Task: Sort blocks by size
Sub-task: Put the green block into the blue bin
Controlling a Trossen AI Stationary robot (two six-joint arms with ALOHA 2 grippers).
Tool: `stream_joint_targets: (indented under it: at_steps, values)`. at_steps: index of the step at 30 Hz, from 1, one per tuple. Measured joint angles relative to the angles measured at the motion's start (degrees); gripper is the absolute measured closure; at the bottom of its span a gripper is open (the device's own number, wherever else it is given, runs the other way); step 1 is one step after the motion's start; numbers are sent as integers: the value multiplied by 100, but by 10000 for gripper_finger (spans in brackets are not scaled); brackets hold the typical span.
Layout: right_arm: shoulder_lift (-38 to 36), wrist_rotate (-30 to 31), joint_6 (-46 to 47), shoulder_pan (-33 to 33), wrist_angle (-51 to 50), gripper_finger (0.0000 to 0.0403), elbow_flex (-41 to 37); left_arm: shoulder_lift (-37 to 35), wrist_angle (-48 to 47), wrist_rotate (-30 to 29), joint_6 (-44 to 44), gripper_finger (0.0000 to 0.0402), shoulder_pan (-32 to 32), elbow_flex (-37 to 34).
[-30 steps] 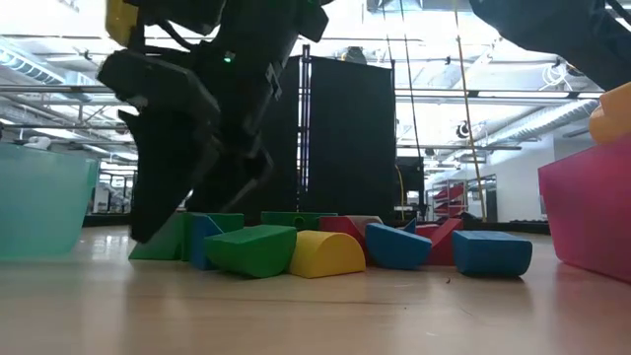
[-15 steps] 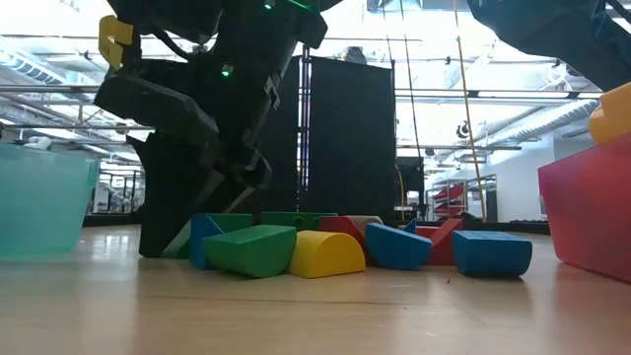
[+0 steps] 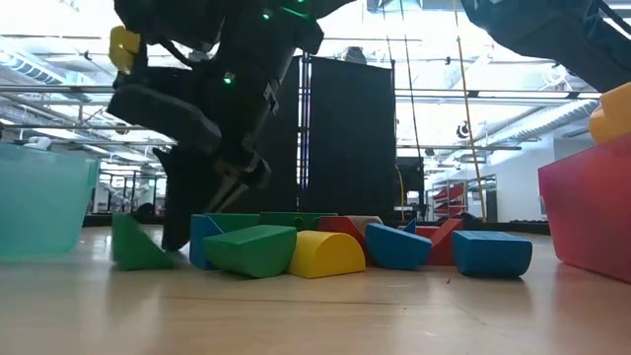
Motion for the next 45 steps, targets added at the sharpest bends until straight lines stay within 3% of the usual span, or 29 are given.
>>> stream_joint_targets:
  at_steps: [6,11,15,23,27,31,45]
  values:
    - [-412,142,-333,-129,-157,399,-19,0,1,0,0,214,-2,0]
    - [-850,-1019,-312,-86,-346,375,-2,0,-19,0,0,214,-1,0]
    - [-1076,-1083,-279,136,-272,306,2,0,-40,0,2,214,0,0]
    - [-895,-1199,-1000,393,356,125,-4,0,-38,0,19,214,0,0]
    - [-795,-1193,-1183,339,396,70,24,0,-38,2,15,214,-2,0]
    - [-501,-1241,-1194,419,295,55,2,0,-38,2,7,214,-2,0]
    - [-89,-1187,-1093,580,527,64,24,-70,-129,-40,-9,214,4,-249]
